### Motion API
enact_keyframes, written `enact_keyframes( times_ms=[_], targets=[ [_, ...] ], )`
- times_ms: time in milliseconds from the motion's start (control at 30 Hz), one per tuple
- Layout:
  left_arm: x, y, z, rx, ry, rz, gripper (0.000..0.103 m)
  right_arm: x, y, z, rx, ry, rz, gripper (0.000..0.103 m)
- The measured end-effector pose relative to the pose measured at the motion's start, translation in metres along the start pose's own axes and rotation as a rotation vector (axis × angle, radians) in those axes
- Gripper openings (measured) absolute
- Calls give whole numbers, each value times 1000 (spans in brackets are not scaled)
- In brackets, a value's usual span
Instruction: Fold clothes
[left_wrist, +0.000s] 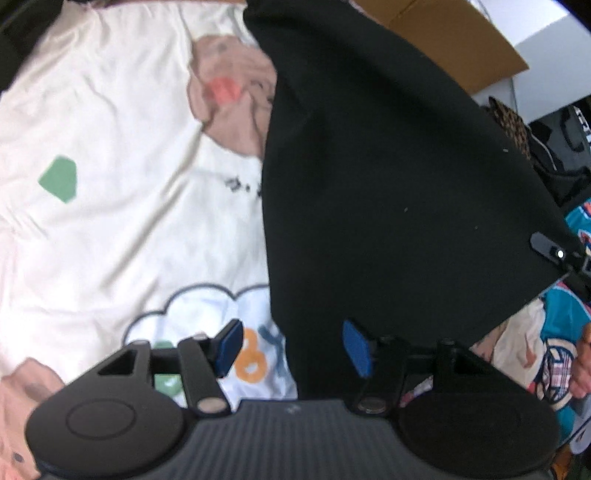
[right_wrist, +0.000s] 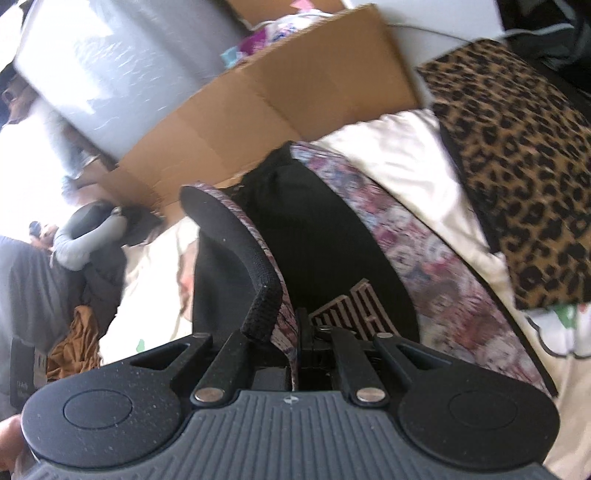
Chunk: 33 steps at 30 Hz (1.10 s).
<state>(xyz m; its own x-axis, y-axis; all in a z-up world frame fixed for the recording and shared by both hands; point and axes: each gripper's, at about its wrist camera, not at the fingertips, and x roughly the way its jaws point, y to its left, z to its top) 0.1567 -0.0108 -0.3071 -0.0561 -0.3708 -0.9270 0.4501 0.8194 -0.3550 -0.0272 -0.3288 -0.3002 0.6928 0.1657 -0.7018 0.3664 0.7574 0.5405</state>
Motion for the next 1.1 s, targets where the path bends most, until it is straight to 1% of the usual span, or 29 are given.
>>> enact_keyframes(
  times_ms=[167,267,367,500,567,667,700,733,800,900,1000,1100],
  targets=[
    [17,1,-12,2,47,-23,63,1,-24,-11,60,8,-41,1],
    [25,2,-22,17,67,-31,68,6,-40,-18,101,20,-71,1],
    [37,4,-29,23,96,-36,69,14,-57,-26,135,41,-108,1],
    [47,6,-37,25,116,-72,69,25,-79,-35,175,74,-155,2],
    [50,5,-41,39,116,-83,69,28,-86,-39,184,89,-186,5],
    [54,1,-46,91,110,-78,68,29,-95,-41,199,98,-205,8],
    [54,0,-49,123,107,-77,68,29,-96,-41,195,99,-213,15],
    [55,-2,-50,157,111,-79,68,29,-98,-41,191,100,-221,19],
    [57,-7,-53,225,120,-83,66,29,-100,-40,184,97,-232,19],
    [56,-6,-63,289,142,-84,59,29,-103,-37,182,90,-236,19],
    [54,3,-67,275,139,-99,57,32,-101,-36,160,92,-240,19],
    [63,3,-68,238,141,-118,54,35,-100,-35,147,97,-244,19]
  ],
)
